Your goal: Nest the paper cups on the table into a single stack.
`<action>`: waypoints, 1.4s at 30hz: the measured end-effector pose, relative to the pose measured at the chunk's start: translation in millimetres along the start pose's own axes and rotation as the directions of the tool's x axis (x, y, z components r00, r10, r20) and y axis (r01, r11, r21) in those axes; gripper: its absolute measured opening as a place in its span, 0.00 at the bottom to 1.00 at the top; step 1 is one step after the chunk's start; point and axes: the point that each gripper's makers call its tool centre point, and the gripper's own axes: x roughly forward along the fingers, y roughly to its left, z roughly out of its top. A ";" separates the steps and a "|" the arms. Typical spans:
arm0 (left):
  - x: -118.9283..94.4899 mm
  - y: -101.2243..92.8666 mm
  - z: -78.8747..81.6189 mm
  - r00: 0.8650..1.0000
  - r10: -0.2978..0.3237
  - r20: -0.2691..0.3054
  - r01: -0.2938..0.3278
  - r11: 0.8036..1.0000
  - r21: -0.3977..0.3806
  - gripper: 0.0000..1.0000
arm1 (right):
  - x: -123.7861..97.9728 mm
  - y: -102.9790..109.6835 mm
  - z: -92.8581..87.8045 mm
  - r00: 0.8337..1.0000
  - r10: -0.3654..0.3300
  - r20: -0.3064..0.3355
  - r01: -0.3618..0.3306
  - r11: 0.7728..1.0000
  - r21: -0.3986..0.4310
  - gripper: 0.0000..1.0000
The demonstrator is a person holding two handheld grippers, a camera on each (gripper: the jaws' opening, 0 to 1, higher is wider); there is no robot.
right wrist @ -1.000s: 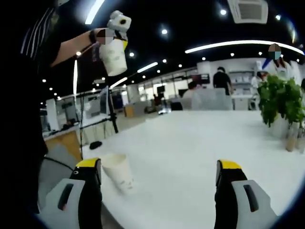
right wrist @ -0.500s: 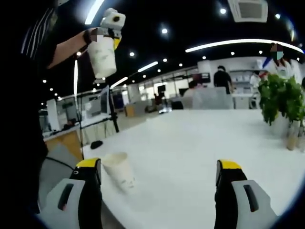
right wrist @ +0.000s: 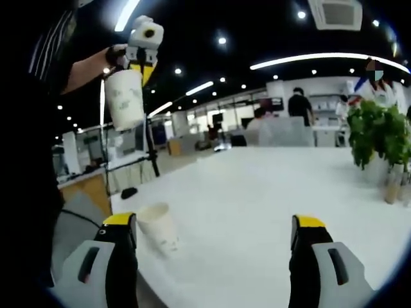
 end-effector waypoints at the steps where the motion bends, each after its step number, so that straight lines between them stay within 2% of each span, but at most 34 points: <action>1: 1.5 -0.4 -0.1 1.000 0.007 0.004 -0.007 1.000 0.004 0.00 | 0.1 0.8 0.2 1.000 0.001 0.001 -0.001 1.000 0.000 0.98; 8: 19.4 -4.1 -8.0 1.000 0.005 0.005 -0.005 1.000 -0.007 0.00 | -0.6 2.5 -3.4 1.000 0.000 -0.002 0.000 1.000 0.008 0.98; 16: 40.6 2.5 -15.5 1.000 0.018 -0.001 -0.018 1.000 -0.017 0.00 | -4.5 2.8 -8.2 1.000 0.001 -0.012 -0.001 1.000 0.006 0.98; 20: 52.7 4.0 -23.0 0.999 0.022 -0.034 -0.022 1.000 -0.007 0.00 | -6.1 0.8 -10.5 1.000 -0.003 -0.013 0.003 1.000 0.011 0.98; 25: 67.0 7.3 -30.8 0.999 0.022 -0.046 -0.023 1.000 -0.018 0.00 | -5.7 0.8 -8.3 1.000 -0.003 -0.009 0.003 1.000 0.012 0.97; 32: 88.5 11.7 -51.0 0.995 0.023 -0.099 -0.025 0.999 -0.021 0.00 | -9.0 -1.4 -8.5 1.000 -0.010 -0.009 0.010 1.000 0.014 0.97; 35: 97.3 10.4 -52.2 0.995 0.016 -0.102 -0.018 1.000 -0.019 0.00 | -11.5 -3.1 -9.7 1.000 -0.017 -0.011 0.017 1.000 0.016 0.97; 37: 102.1 13.8 -56.2 0.991 0.033 -0.126 -0.031 0.999 0.019 0.00 | -12.3 -3.0 -10.2 1.000 -0.021 -0.012 0.021 1.000 0.019 0.97; 42: 120.4 17.1 -52.3 0.994 -0.008 -0.106 0.003 0.999 -0.044 0.00 | -10.9 0.4 -11.7 1.000 -0.017 -0.018 0.018 1.000 0.023 0.97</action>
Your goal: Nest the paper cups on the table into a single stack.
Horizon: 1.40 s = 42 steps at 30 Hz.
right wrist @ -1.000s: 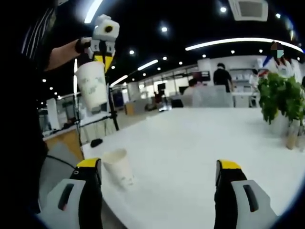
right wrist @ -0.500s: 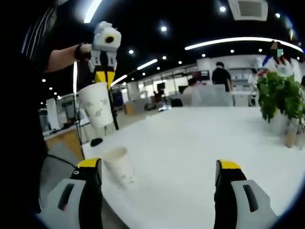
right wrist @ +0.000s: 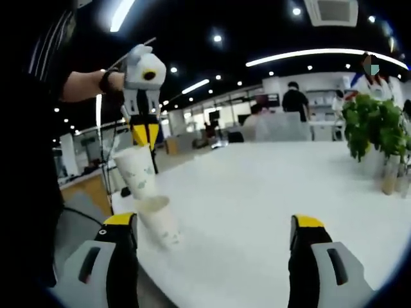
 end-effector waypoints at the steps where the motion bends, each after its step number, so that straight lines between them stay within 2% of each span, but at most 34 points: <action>1: 2.8 -1.0 -2.3 1.000 -0.007 -0.013 0.007 1.000 -0.002 0.00 | 0.2 0.4 1.0 1.000 0.000 0.005 0.000 1.000 0.003 0.97; 6: 15.2 0.6 -10.0 0.999 -0.014 -0.029 0.014 1.000 -0.011 0.00 | 0.2 2.0 1.7 1.000 0.003 0.005 -0.003 1.000 0.000 0.97; 9: 17.6 -0.3 -6.6 1.000 -0.028 0.002 0.028 0.999 -0.041 0.00 | -1.3 0.7 1.6 1.000 0.000 0.008 -0.001 1.000 0.005 0.97; 11: 20.5 3.6 -9.6 1.000 -0.014 -0.010 0.013 0.999 -0.035 0.00 | -1.8 -0.2 -0.1 1.000 -0.001 0.002 0.001 1.000 0.006 0.97; 20: 19.1 6.4 -13.0 1.000 -0.012 -0.006 0.011 0.999 -0.051 0.00 | -3.9 -1.1 0.5 1.000 -0.003 0.000 0.003 1.000 0.004 0.97; 30: 21.0 10.7 -19.0 0.999 -0.002 -0.037 0.000 0.999 -0.035 0.00 | -3.5 -0.9 1.7 1.000 -0.003 0.005 0.003 1.000 0.007 0.96; 39: 39.1 7.8 -27.5 0.998 -0.004 -0.061 0.004 1.000 -0.015 0.00 | -6.3 -2.9 -0.4 1.000 -0.009 0.004 0.009 1.000 0.013 0.96; 42: 44.5 8.7 -27.8 0.999 0.000 -0.055 0.001 1.000 0.016 0.00 | -7.0 -3.6 -0.2 1.000 -0.010 0.001 0.010 1.000 0.010 0.96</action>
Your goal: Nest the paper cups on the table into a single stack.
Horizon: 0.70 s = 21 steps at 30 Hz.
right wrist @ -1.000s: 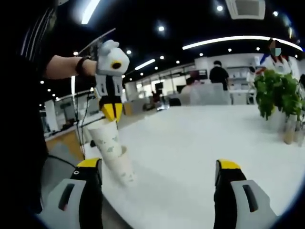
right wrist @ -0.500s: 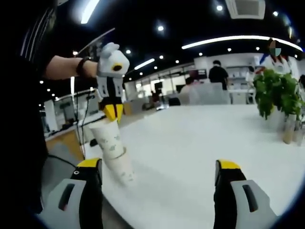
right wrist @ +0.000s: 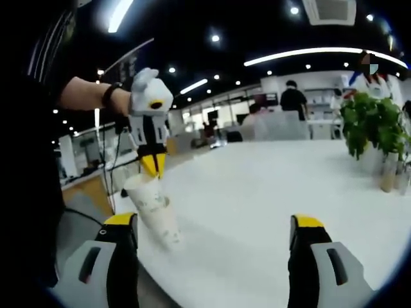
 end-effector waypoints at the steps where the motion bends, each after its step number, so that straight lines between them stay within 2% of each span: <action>1: 1.3 -0.3 -0.2 1.000 -0.001 0.001 0.001 1.000 0.003 0.01 | -0.5 -0.5 0.3 1.000 -0.001 0.002 0.001 1.000 0.003 0.96; 7: 9.6 5.0 -4.5 1.000 0.017 -0.014 -0.016 0.999 0.037 0.01 | -0.1 -1.4 1.4 1.000 0.001 0.004 -0.001 1.000 0.005 0.96; 21: 26.1 1.4 -5.3 1.000 0.003 -0.013 -0.003 0.998 0.062 0.01 | -0.5 1.0 -1.3 1.000 0.008 -0.004 -0.008 1.000 0.005 0.96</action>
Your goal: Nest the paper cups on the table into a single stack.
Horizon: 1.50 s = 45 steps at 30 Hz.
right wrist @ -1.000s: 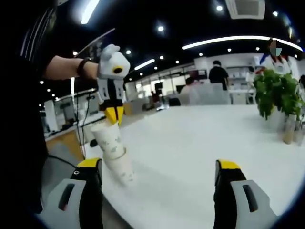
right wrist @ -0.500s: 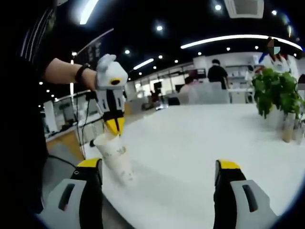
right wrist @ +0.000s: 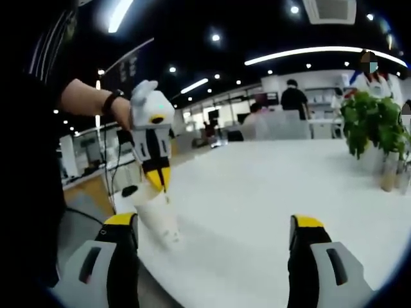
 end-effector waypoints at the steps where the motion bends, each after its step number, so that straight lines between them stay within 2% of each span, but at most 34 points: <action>1: 0.3 -0.2 -0.2 1.000 -0.002 -0.001 0.002 1.000 0.001 0.01 | -0.1 -0.2 -0.1 1.000 0.000 0.001 0.000 1.000 0.001 0.96; 8: 1.8 -0.1 -1.8 1.000 -0.001 0.000 0.001 0.999 0.042 0.03 | -2.0 0.3 -2.2 1.000 -0.007 0.000 0.007 1.000 0.007 0.96; 12: 2.2 0.7 -1.1 1.000 0.000 0.005 0.000 0.999 0.049 0.07 | -2.7 1.1 -3.1 1.000 -0.009 0.002 0.009 1.000 0.011 0.96; 17: 0.5 -1.0 3.9 0.999 -0.008 0.032 0.006 0.998 0.068 0.10 | -2.8 1.9 -3.9 1.000 -0.008 0.002 0.007 1.000 0.014 0.96; 20: 0.4 0.0 2.6 0.999 -0.006 0.032 0.004 0.997 0.071 0.19 | -2.7 1.7 -3.6 1.000 -0.009 0.004 0.009 1.000 0.015 0.96; 23: 0.7 4.8 2.0 0.999 0.023 0.041 -0.026 0.995 0.096 0.36 | -2.3 1.5 -3.4 1.000 -0.010 0.002 0.010 1.000 0.013 0.97; 27: -0.3 4.9 1.3 0.999 0.019 0.045 -0.024 0.994 0.103 0.37 | -1.7 1.9 -3.3 1.000 -0.009 0.002 0.009 1.000 0.014 0.97; 31: -1.1 4.4 4.9 0.997 0.020 0.069 -0.026 0.997 0.078 0.48 | -0.8 3.3 -2.6 1.000 -0.005 0.001 0.005 1.000 0.014 0.97; 38: -7.3 8.3 1.2 0.993 0.048 0.104 -0.056 0.995 0.078 0.54 | 0.6 3.7 -0.7 1.000 -0.003 -0.001 0.003 1.000 0.012 0.97; 42: -11.0 12.3 1.5 0.988 0.081 0.133 -0.091 0.993 0.076 0.65 | 2.3 4.8 0.6 1.000 0.000 -0.004 0.000 1.000 0.003 0.99; 45: -11.1 14.2 -3.6 0.987 0.091 0.129 -0.101 0.992 0.071 0.70 | 2.9 4.5 0.1 1.000 -0.001 -0.008 0.001 1.000 0.005 1.00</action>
